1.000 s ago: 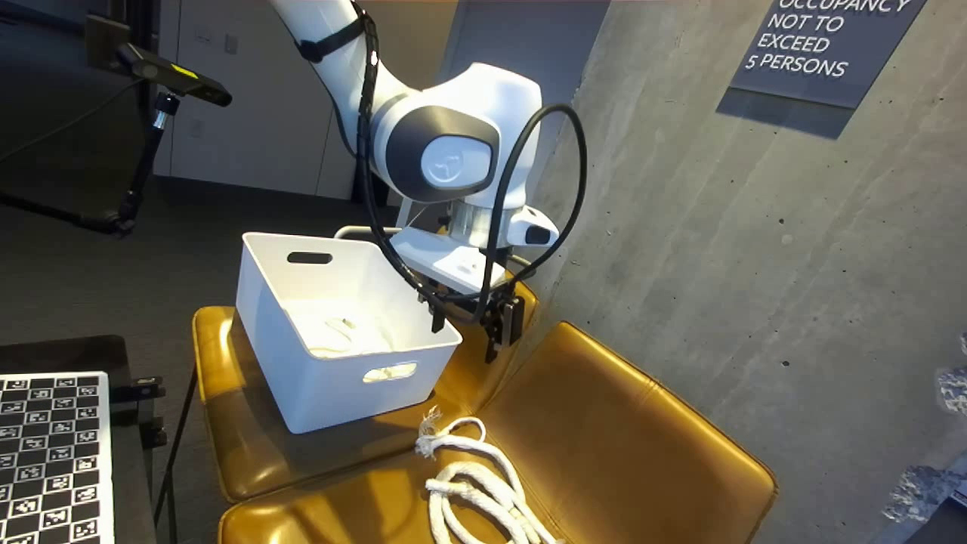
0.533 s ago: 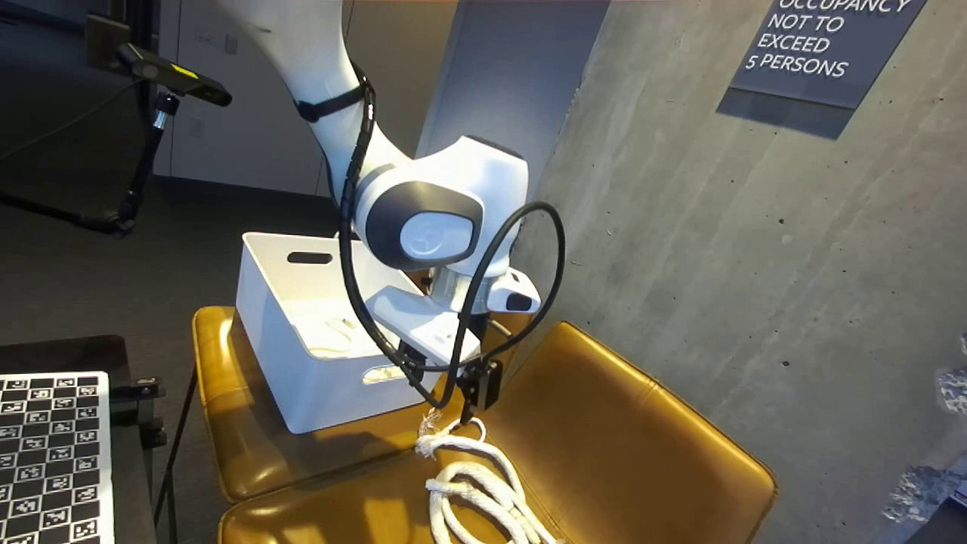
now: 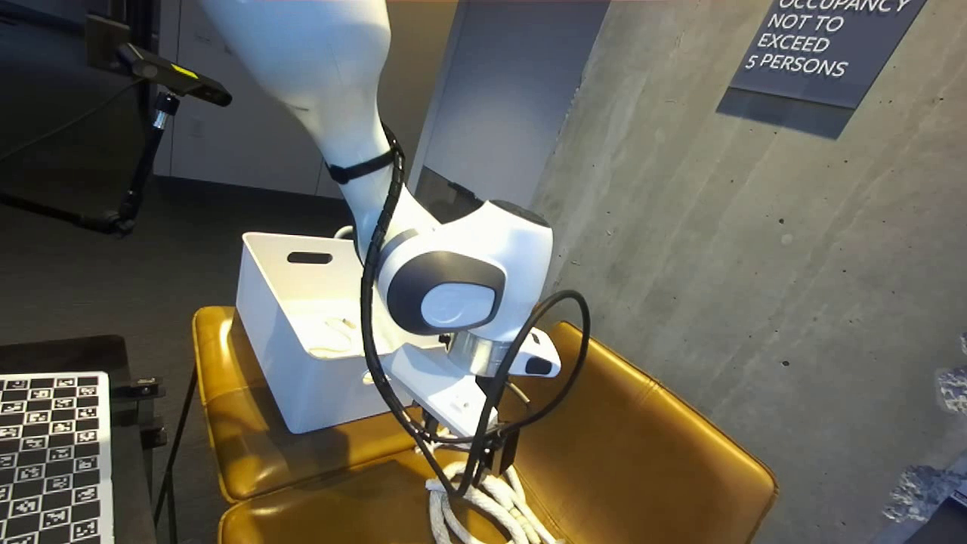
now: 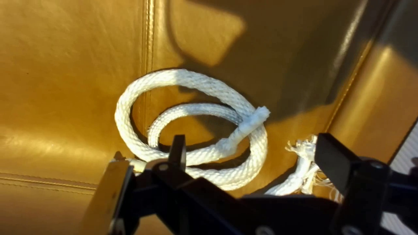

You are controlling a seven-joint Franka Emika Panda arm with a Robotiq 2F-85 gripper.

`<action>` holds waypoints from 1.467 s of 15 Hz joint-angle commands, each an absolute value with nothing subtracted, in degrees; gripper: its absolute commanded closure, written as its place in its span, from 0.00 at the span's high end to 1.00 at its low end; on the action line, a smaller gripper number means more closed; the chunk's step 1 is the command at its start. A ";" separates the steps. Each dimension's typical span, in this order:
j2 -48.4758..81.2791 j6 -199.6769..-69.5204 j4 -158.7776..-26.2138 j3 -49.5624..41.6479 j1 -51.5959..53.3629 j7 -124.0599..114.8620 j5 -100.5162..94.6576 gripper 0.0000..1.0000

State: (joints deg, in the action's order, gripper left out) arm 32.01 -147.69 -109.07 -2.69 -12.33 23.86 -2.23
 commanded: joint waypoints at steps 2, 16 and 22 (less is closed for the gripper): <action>38.29 -146.88 -101.96 -2.83 -13.01 22.40 -3.23 1.00; 52.16 -142.80 -85.27 -3.02 -11.96 18.38 -3.95 0.94; 54.66 -139.20 -80.27 -2.99 -11.32 17.15 -3.75 0.82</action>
State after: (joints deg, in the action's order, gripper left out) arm 52.66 -141.94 -84.17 -2.78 -11.82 18.92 -2.88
